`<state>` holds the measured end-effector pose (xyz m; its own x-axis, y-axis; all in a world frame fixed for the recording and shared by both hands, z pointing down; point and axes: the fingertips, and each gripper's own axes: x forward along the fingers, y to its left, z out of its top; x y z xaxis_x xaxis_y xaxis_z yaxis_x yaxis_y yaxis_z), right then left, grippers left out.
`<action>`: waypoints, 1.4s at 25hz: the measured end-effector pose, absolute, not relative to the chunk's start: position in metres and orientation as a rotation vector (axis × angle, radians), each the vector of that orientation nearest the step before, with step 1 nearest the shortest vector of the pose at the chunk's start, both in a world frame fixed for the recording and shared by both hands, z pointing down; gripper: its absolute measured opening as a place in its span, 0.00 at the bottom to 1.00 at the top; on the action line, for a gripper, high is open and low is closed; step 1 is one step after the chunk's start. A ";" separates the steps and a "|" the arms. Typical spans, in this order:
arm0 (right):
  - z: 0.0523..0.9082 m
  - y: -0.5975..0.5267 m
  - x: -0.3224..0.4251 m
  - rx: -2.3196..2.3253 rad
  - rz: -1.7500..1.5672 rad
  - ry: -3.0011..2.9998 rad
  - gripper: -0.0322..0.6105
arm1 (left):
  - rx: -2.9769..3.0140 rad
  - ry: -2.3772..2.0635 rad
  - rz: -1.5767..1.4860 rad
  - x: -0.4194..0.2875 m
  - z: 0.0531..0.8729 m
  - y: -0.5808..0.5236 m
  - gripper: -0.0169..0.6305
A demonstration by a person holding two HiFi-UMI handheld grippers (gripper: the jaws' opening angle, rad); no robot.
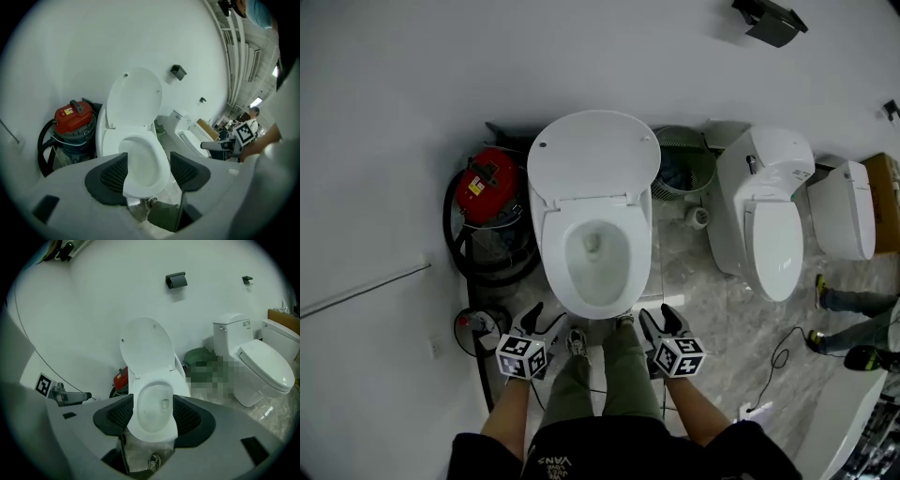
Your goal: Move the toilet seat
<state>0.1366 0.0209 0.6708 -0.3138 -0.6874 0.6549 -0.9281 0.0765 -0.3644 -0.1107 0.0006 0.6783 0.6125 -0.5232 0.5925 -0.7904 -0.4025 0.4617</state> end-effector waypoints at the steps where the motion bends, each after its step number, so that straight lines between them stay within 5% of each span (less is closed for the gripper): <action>1: 0.682 0.017 0.138 1.595 1.098 -2.038 0.43 | 2.067 -1.045 0.464 -0.112 0.690 -0.001 0.46; 17: 0.828 0.003 0.167 1.646 1.582 -1.797 0.50 | 1.541 -1.151 0.263 -0.125 0.836 -0.002 0.57; 35: 0.903 0.018 0.166 1.601 1.988 -1.661 0.57 | 1.192 -1.182 -0.072 -0.123 0.902 0.008 0.68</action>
<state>0.1656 0.0178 0.9030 -0.4439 -0.5097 0.7370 -0.6345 -0.4020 -0.6602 -0.1229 0.0077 0.9020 0.4494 -0.5962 0.6652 -0.5105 0.4397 0.7390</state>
